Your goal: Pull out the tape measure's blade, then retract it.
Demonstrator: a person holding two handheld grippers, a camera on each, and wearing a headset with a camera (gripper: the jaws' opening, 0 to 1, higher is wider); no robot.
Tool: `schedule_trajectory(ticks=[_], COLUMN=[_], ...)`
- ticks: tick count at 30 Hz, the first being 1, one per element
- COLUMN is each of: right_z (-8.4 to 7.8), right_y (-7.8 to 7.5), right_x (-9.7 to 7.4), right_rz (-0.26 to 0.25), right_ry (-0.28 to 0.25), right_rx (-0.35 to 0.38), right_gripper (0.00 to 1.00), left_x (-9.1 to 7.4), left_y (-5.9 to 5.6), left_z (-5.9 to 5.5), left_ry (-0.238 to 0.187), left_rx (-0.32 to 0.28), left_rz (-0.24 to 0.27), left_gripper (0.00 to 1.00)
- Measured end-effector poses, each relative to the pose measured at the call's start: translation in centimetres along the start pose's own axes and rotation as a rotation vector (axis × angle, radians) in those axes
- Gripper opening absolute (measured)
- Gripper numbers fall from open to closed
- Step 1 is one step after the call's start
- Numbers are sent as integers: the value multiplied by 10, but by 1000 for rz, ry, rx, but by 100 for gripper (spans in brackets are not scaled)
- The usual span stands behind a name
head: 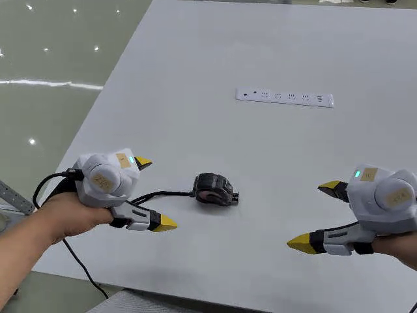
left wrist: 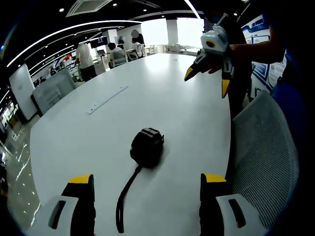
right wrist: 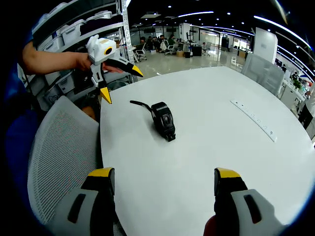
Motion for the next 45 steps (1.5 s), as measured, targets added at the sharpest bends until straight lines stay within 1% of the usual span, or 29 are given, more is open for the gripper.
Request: schedule_trajectory(ticks=[8, 16, 19, 24, 26, 27, 31, 36, 42, 45], right_z=[5, 6, 7, 12, 12, 12, 12, 8, 7, 6], right_y=[-1, -6, -9, -12, -12, -11, -12, -14, -17, -17], right_x=[15, 32, 39, 51, 56, 59, 69, 80, 91, 97], right_rz=[30, 61, 62, 72, 82, 95, 110, 126, 139, 145], right_ry=[7, 11, -1, -14, -12, -12, -15, 5, 11, 9], right_rx=[-24, -45, -52, -55, -81, -99, -128, -169, -182, -194], right_gripper=[77, 72, 68, 66, 64, 63, 59, 55, 53, 49], left_x=[14, 29, 35, 48, 53, 56, 65, 75, 87, 93], left_y=[-1, 2, 3, 5, 5, 6, 7, 9, 7, 6], left_z=[7, 12, 13, 13, 13, 13, 16, 16, 17, 17], left_ry=[6, 14, 20, 31, 35, 37, 37, 45, 53, 60], left_rx=[34, 69, 86, 112, 125, 132, 144, 167, 198, 219], left_rz=[-28, -52, -64, -82, -90, -92, -110, -131, -160, -177], left_gripper=[82, 79, 78, 76, 74, 74, 73, 71, 70, 69])
Point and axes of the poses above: the centre of the closed fingertips' face, and the gripper's own axes: x roughly forward along the fingers, y roughly to its left, z roughly out of its top, the point moved 3 cm from there along -x, roughly backward along the fingers, and after that the axes turned 5 degrees about -y, right-handed, at the moved point
